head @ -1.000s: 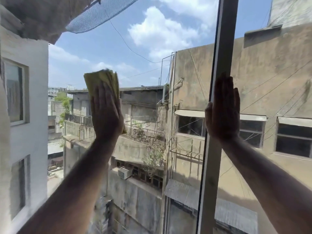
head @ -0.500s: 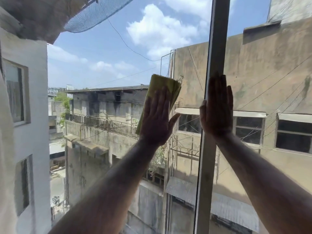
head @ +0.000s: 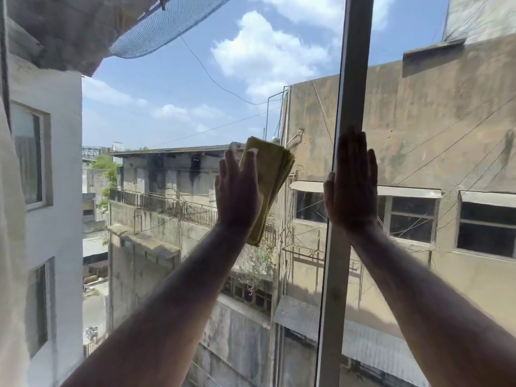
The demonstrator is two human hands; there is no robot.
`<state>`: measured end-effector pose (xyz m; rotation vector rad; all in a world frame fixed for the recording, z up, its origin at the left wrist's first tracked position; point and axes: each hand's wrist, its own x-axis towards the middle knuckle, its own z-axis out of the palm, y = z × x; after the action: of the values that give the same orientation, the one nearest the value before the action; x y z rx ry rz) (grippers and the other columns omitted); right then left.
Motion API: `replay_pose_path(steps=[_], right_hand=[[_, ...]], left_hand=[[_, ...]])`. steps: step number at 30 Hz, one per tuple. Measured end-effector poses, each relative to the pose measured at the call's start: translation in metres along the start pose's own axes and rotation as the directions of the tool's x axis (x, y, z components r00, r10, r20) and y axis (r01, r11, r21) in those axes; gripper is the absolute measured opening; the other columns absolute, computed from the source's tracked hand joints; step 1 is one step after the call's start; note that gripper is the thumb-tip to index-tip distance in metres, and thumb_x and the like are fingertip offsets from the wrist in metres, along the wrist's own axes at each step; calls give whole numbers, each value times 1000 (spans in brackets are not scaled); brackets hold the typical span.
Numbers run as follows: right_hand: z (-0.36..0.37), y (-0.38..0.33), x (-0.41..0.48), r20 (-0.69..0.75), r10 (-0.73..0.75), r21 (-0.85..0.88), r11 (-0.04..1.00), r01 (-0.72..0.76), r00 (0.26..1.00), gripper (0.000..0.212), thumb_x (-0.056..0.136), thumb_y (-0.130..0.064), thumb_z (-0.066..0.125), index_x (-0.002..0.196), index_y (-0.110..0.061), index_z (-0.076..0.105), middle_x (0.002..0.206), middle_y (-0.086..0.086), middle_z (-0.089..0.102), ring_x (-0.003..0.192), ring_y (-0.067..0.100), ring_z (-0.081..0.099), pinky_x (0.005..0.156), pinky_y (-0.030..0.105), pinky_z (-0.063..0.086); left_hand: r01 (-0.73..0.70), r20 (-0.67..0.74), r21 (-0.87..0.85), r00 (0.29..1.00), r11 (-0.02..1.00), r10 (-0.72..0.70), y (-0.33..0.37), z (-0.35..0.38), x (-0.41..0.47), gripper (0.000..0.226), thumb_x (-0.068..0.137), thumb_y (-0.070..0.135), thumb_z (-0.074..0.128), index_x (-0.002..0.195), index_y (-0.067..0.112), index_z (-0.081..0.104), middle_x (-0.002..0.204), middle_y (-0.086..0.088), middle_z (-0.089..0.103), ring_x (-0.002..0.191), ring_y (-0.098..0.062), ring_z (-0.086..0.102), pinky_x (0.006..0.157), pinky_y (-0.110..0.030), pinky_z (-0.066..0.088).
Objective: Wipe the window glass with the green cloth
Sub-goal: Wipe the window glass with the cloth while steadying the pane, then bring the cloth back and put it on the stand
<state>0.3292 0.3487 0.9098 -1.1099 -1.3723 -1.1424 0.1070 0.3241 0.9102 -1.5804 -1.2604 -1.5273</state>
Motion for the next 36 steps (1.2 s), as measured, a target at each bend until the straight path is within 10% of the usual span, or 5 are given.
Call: replay_pose_path(steps=[15, 20, 24, 27, 36], right_hand=[[-77, -26, 7, 311, -63, 239, 971, -14, 948, 96, 102, -68, 36, 169, -3, 14, 180, 15, 7, 167, 28, 14, 136, 48, 23], [-105, -74, -19, 527, -21, 624, 688, -370, 850, 115, 85, -50, 83, 170, -17, 15, 174, 13, 30, 149, 31, 48, 117, 44, 44], [-105, -83, -34, 875, 41, 471, 166, -867, 483, 60, 83, -23, 89, 135, -9, 62, 116, 9, 73, 115, 35, 74, 91, 37, 65], [-102, -78, -60, 939, 6, 344, -60, -937, 344, 15, 90, -11, 80, 104, -12, 74, 96, 8, 79, 90, 24, 81, 71, 32, 68], [-113, -98, -221, 994, -1, 101, -351, -931, 109, 38, 89, -9, 78, 126, -2, 71, 90, 7, 76, 74, 21, 75, 60, 30, 67]], left_hand=[[404, 269, -418, 911, 814, -313, -6, -70, 36, 37, 86, 21, 82, 118, 4, 73, 109, -14, 80, 76, -22, 74, 70, -29, 59], [629, 540, -719, 774, 297, -331, -13, -99, 17, 29, 92, 10, 74, 120, 3, 68, 112, -12, 77, 94, -30, 78, 62, -38, 68], [700, 653, -714, 679, 27, -335, -22, -113, -9, 21, 95, 8, 70, 116, 9, 68, 110, -9, 75, 95, -26, 73, 57, -25, 62], [755, 712, -656, 617, -5, -336, -39, -122, -37, 14, 95, 13, 71, 107, 17, 68, 102, -3, 77, 93, -23, 72, 58, -25, 63], [958, 932, -248, 277, 146, -235, -128, -144, -215, 12, 84, 21, 80, 93, 28, 84, 83, 9, 79, 75, -8, 73, 68, -25, 65]])
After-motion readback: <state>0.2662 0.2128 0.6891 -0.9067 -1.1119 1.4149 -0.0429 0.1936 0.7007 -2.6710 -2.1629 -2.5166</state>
